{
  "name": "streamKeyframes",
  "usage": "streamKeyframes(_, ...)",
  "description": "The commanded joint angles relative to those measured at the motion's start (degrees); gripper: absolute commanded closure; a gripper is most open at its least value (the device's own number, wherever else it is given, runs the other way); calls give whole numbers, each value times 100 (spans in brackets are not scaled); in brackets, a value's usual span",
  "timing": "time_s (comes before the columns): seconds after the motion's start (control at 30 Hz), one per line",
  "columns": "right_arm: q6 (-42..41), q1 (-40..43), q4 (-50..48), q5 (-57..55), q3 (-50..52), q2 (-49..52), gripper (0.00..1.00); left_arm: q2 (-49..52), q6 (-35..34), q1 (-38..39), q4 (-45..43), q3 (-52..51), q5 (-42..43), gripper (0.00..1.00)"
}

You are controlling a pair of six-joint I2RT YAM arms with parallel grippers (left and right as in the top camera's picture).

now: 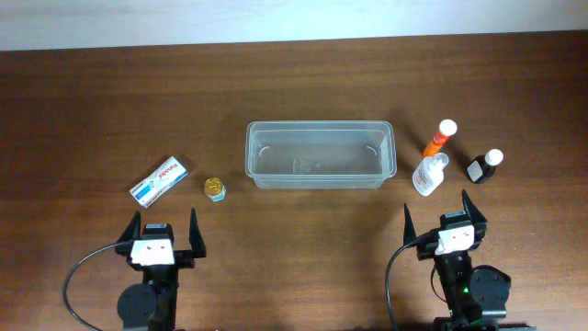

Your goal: Pack container

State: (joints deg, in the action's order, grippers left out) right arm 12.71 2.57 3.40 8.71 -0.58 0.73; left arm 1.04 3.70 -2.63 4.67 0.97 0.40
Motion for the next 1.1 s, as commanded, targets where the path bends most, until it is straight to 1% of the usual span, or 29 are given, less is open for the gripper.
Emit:
streamKeyframes(0.0,37,13,28,13,26,-26,2,-68,111,24,2,-48,-61,1)
streamKeyframes(1.0,37,13,26,13,26,-26,2,-68,111,24,-24,-48,-61,1)
streamKeyframes(1.03,11,13,24,20,26,-26,1,-68,111,24,-66,-48,-59,1)
streamKeyframes(1.07,-227,13,26,15,26,-26,2,-68,111,24,-68,-44,-57,1)
